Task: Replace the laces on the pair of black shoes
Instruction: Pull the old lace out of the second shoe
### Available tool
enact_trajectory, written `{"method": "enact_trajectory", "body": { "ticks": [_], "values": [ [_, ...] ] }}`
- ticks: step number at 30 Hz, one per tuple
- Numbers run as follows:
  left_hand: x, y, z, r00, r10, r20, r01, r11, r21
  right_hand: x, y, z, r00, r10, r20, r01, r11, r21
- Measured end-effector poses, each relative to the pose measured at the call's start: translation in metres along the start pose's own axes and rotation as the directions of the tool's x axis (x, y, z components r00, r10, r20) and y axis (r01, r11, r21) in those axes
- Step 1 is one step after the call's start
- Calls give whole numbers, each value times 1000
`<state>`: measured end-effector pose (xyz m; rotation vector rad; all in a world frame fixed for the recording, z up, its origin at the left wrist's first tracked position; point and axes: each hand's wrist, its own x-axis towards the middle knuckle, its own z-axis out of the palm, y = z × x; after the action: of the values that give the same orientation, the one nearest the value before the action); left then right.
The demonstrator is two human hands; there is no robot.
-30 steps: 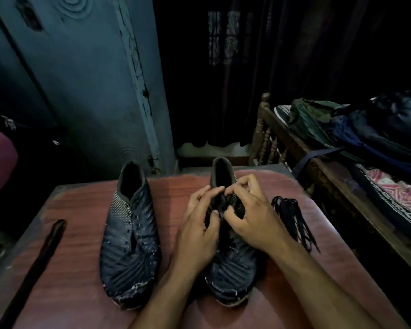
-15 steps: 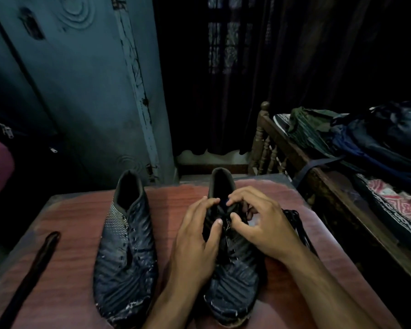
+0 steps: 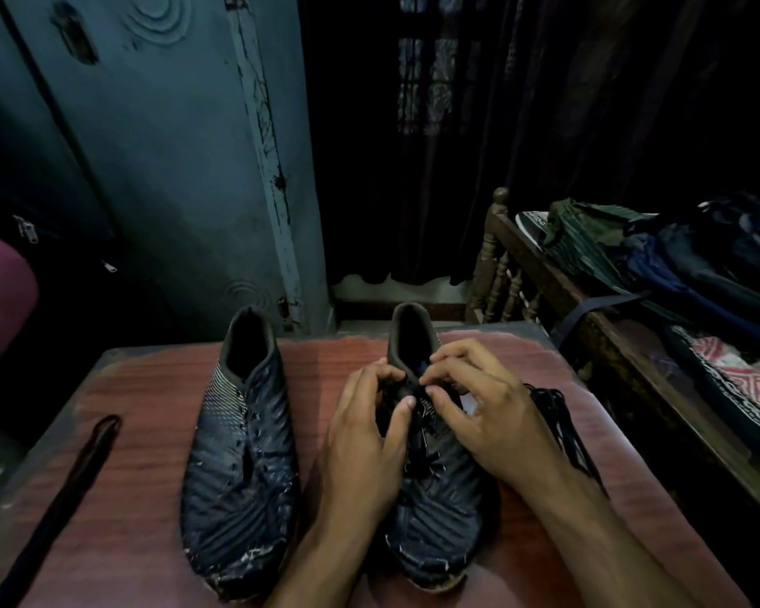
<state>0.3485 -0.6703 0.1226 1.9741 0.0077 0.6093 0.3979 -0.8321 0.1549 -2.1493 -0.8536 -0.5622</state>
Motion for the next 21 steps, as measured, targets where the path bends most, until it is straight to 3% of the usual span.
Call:
{"method": "enact_trajectory", "body": {
  "ticks": [11,21],
  "values": [
    [2,1,1,999,33,-29,-31,998,61,0,-6,3,991,110,76,-109,994,-20],
    [2,8,-3,998,56,11,-57,995,77,0,-16,7,997,52,-54,-43,987,157]
  ]
}}
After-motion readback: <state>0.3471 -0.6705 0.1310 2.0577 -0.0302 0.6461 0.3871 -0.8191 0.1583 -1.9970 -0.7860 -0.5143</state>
